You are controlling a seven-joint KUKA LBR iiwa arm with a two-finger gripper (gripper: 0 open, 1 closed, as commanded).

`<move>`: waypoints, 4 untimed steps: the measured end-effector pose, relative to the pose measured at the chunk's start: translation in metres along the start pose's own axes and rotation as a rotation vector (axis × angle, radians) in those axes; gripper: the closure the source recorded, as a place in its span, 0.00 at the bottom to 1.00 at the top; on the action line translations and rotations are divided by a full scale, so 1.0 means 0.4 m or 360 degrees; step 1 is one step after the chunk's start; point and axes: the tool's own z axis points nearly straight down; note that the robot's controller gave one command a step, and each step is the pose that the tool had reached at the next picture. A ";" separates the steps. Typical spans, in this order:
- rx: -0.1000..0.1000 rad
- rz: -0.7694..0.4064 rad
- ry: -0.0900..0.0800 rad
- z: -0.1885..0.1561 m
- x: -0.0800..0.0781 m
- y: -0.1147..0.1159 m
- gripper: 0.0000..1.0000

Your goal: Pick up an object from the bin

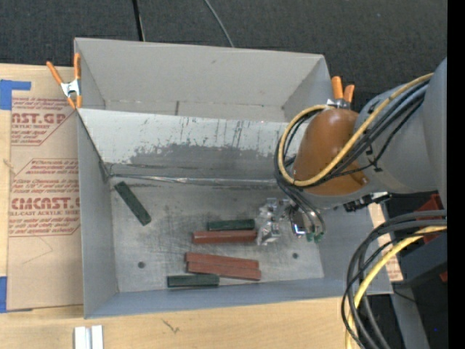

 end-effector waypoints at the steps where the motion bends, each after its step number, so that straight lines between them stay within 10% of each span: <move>1: 0.0000 0.0065 0.0003 -0.172 0.031 -0.005 1.00; 2: 0.0000 0.0135 -0.0004 -0.366 -0.021 0.007 1.00; 3: -0.0001 -0.0042 0.0005 -0.085 -0.031 0.229 0.00; 4: 0.0000 -0.0036 -0.0006 -0.097 -0.036 0.223 0.00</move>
Offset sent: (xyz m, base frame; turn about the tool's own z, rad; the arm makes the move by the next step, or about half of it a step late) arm 0.0171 0.0032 0.1685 0.1008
